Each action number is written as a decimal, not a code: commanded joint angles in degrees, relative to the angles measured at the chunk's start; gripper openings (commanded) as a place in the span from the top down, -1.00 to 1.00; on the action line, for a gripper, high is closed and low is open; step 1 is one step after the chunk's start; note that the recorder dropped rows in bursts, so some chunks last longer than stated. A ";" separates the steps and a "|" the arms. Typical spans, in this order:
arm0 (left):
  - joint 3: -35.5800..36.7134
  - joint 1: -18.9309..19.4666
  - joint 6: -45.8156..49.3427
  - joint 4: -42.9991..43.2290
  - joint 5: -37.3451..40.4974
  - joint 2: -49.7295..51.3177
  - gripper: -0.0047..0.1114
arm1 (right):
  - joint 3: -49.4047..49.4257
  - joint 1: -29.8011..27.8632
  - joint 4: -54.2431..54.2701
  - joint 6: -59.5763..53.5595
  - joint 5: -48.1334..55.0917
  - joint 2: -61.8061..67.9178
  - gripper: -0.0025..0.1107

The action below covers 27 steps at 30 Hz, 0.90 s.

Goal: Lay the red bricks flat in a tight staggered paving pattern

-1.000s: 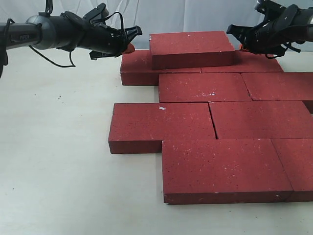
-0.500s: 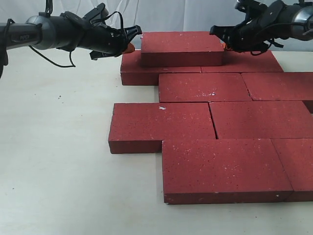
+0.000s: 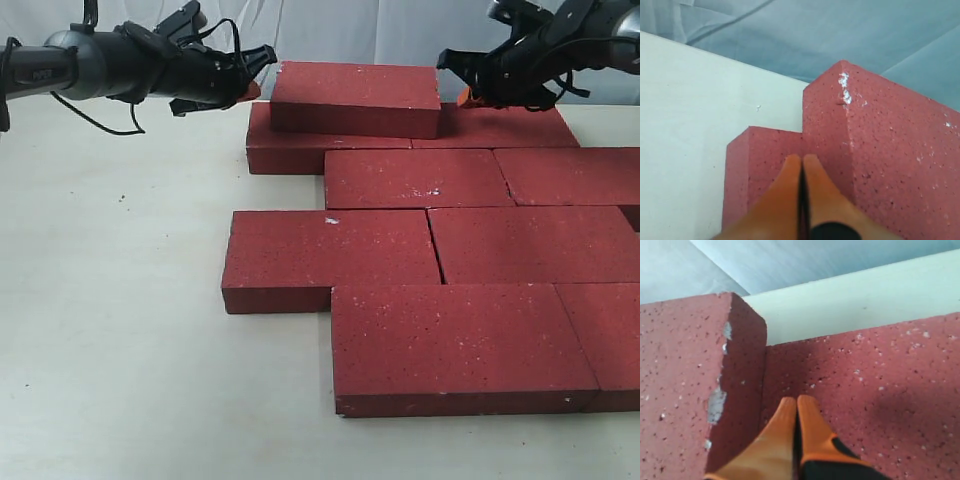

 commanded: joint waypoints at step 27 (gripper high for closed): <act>2.26 3.63 -19.71 28.35 24.63 -12.95 0.92 | 4.14 7.13 5.60 -0.89 17.76 -11.27 0.97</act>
